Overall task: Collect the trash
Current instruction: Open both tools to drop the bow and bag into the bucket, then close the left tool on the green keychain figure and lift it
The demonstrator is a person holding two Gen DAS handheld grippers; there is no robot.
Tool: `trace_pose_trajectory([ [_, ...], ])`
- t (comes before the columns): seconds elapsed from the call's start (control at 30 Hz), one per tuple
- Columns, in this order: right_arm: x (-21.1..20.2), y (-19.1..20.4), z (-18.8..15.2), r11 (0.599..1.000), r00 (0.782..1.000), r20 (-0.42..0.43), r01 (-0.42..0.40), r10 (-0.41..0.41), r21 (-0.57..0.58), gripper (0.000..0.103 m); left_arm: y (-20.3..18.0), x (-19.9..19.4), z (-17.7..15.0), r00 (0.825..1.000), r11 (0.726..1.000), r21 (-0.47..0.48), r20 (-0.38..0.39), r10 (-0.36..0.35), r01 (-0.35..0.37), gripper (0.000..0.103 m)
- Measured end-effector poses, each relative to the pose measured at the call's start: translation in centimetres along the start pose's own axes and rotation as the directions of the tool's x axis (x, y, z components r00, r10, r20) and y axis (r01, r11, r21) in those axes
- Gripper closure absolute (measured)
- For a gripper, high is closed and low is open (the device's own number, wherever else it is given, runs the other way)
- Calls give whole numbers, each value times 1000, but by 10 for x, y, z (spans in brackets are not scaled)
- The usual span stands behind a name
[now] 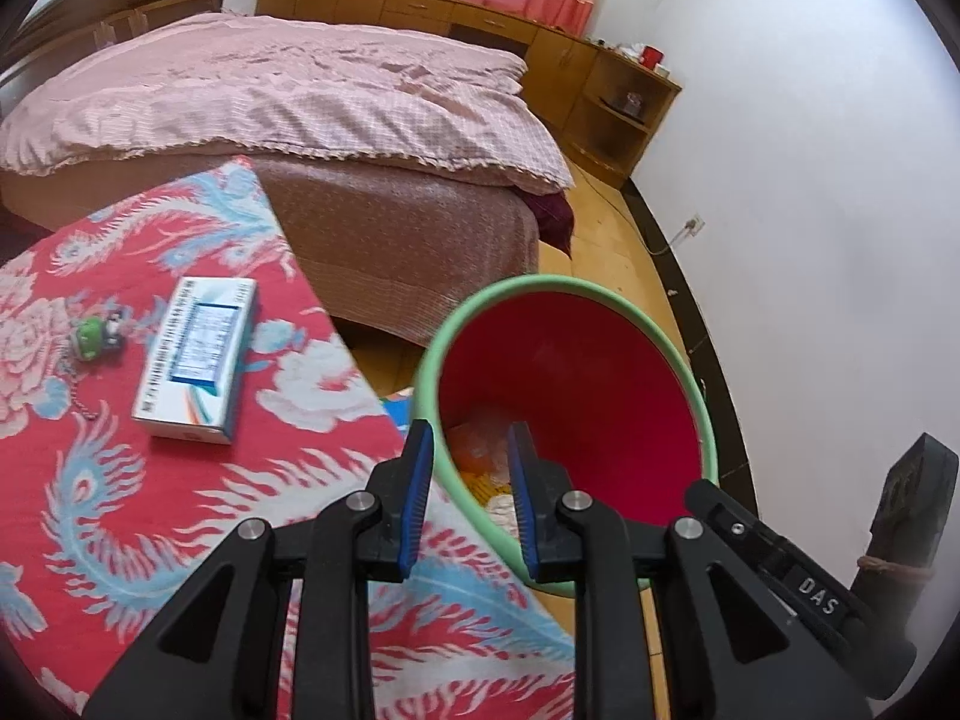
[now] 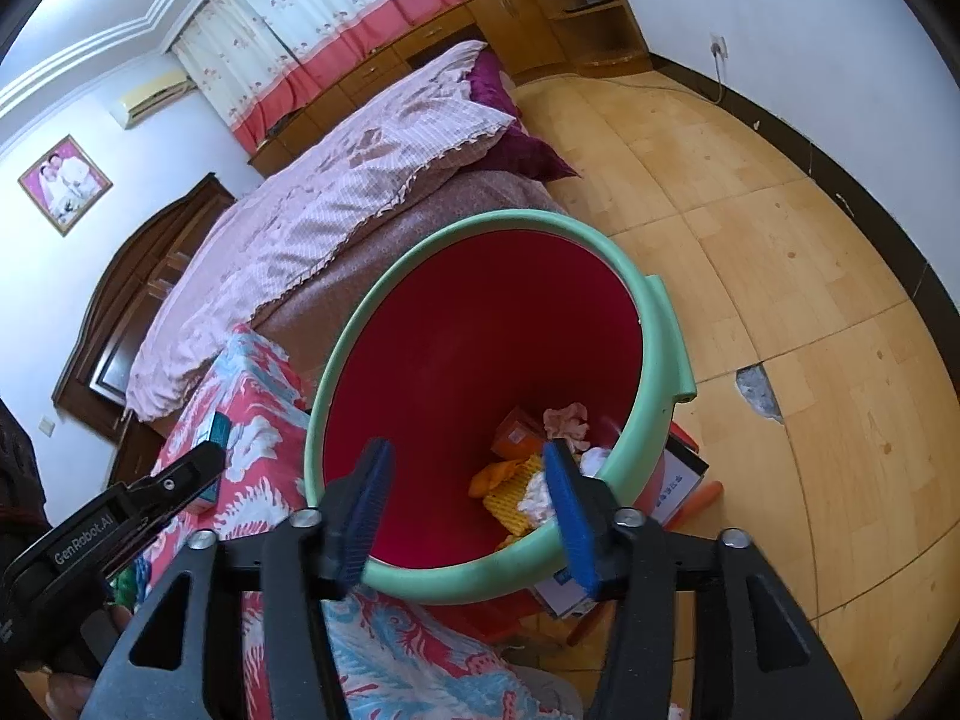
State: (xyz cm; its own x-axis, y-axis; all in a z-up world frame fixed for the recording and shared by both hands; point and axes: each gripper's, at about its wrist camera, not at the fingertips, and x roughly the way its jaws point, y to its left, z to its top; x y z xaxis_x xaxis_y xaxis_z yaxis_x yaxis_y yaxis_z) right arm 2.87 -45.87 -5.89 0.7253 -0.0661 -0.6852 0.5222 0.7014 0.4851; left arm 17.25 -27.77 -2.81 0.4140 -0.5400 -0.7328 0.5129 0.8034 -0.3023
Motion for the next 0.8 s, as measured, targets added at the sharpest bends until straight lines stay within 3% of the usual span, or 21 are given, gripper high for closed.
trace_pose_trajectory([
  [0.1, -1, 3, -1, 1000, 1000, 0, -3, 3, -4, 44, 11, -7, 0, 1000, 999, -19, 14, 26, -26, 72],
  [0.43, -1, 21, 0, 999, 1000, -10, -12, 12, -37, 44, 65, -32, 13, 989, 988, -77, 60, 136, -131, 71],
  [0.8, -1, 44, 4, 996, 1000, -1, -9, 9, -89, 43, 139, -35, 26, 976, 962, -173, 25, 217, -210, 71],
])
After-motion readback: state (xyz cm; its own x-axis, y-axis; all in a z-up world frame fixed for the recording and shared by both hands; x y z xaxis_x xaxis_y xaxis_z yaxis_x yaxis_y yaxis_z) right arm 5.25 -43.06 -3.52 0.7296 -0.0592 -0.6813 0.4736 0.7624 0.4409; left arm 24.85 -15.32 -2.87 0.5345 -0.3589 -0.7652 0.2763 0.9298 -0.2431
